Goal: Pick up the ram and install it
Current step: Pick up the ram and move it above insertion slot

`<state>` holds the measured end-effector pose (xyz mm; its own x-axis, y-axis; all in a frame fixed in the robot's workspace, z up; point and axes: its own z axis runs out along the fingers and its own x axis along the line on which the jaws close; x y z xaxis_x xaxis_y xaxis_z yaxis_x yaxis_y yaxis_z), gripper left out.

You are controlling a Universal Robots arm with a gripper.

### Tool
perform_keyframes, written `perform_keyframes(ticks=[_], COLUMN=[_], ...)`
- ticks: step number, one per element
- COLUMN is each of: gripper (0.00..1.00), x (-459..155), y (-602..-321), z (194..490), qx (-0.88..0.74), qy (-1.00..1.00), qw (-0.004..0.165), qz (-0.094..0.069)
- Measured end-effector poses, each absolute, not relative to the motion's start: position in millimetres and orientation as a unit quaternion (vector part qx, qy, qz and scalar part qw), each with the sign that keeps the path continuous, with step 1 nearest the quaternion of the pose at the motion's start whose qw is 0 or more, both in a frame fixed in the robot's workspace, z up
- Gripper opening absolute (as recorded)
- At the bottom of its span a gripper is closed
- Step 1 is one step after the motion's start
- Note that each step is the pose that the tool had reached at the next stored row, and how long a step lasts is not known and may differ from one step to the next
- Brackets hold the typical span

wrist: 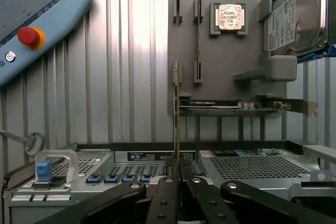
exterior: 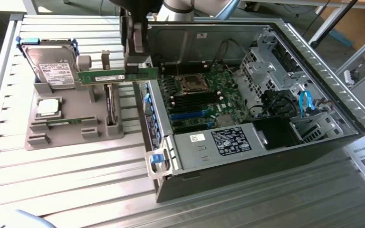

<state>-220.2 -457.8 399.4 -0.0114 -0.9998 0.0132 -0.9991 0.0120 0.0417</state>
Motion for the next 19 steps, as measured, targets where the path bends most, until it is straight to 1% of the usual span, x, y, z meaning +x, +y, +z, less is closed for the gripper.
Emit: perform_keyframes(ticks=[11, 15, 19], gripper=[0.12, 0.12, 0.12], x=[-182, -135, -115], y=[-457, -457, -457], z=[399, 399, 399], qx=[0.704, 0.705, 0.705], qy=[-0.710, -0.709, -0.709], qw=[0.019, 0.019, 0.019], qz=[-0.010, -0.010, -0.010])
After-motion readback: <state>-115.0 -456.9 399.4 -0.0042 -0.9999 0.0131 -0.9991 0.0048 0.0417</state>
